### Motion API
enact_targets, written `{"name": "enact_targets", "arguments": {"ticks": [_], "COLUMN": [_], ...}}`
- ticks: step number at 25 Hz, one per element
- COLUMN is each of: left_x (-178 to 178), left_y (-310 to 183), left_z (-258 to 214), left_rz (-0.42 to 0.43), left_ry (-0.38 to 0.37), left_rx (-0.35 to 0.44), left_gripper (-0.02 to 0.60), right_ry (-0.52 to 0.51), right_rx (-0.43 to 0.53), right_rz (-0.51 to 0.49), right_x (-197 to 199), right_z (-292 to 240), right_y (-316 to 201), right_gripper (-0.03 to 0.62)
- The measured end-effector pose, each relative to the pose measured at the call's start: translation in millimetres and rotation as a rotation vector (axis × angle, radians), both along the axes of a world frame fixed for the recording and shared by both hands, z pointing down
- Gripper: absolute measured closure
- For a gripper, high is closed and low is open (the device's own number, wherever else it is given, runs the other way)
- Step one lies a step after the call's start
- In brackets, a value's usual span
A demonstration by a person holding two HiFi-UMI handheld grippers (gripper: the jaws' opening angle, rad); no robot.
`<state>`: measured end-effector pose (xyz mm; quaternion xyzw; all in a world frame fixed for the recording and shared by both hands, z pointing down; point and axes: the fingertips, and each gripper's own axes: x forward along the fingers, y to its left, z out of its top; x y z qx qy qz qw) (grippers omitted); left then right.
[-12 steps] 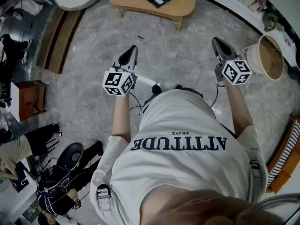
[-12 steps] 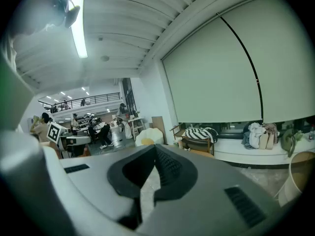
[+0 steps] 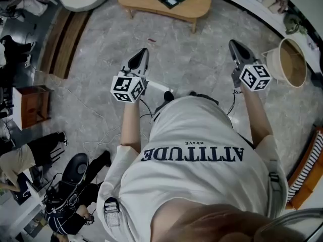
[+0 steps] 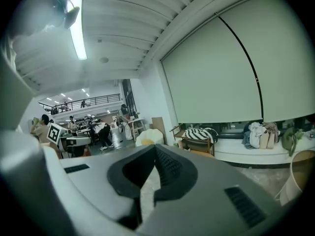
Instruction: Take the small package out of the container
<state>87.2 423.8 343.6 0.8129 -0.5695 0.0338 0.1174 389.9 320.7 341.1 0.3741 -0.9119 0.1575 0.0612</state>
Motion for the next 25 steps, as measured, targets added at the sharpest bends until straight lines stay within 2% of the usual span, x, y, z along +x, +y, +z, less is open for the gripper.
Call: {"name": "enact_targets", "arguments": {"ticks": [11,25], "left_x": [38,59], "left_y": [1,-9], "left_z": [2,16], "left_rz": [-0.032,-0.106], "left_ry": [-0.019,-0.007], "left_rx": [-0.012,-0.032], "left_gripper": [0.558,0.559], "right_ry": [-0.018,-0.001], "right_rx": [-0.023,-0.044], "right_rz": [-0.033,-0.111], "right_x": [35,47], "right_z": [7,23], "right_y": [-9,-36], "right_gripper": [0.572,0.572]}}
